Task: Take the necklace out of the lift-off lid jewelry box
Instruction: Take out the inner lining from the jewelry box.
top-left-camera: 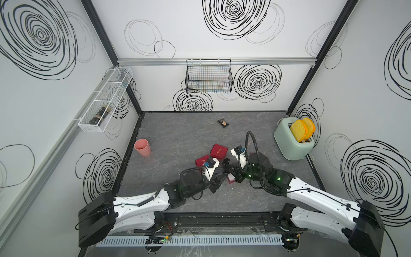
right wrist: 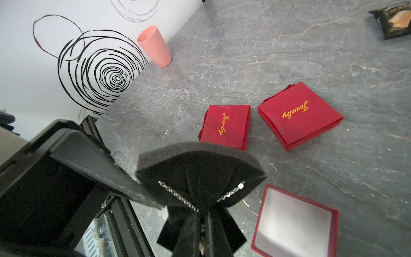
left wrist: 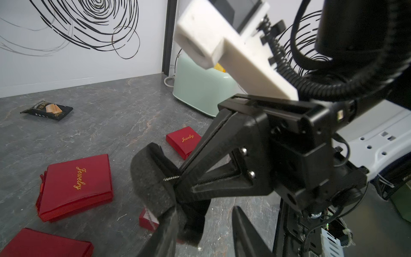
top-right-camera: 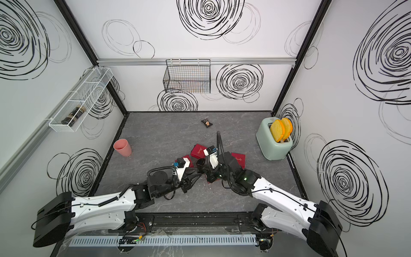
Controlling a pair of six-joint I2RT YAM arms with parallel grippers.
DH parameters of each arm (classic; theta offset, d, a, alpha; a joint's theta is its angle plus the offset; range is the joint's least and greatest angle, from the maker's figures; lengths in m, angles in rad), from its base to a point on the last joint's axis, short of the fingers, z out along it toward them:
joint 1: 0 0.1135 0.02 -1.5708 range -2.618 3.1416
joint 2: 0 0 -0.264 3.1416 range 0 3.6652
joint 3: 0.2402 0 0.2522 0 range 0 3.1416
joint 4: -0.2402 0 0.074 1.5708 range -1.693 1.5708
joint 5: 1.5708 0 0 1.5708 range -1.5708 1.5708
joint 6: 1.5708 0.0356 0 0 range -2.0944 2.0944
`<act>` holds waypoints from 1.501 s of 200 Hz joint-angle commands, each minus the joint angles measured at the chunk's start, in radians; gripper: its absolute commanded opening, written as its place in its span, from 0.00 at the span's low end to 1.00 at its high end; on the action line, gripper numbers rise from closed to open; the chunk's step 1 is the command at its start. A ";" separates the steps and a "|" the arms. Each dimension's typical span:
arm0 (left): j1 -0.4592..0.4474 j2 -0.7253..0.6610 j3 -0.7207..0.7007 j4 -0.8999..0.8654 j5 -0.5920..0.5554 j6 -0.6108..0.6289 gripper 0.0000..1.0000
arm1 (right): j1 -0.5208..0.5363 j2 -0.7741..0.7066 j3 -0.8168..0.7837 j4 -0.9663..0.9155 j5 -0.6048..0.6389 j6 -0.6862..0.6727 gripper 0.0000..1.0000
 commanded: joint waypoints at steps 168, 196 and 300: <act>0.025 0.005 0.032 -0.010 -0.001 -0.069 0.29 | 0.048 -0.075 -0.063 0.112 -0.003 -0.020 0.07; 0.036 0.012 0.027 0.027 0.010 -0.081 0.18 | 0.050 -0.078 -0.065 0.115 -0.005 -0.021 0.07; 0.062 -0.034 0.026 -0.049 0.007 -0.004 0.05 | 0.048 -0.114 -0.074 0.081 -0.014 -0.031 0.14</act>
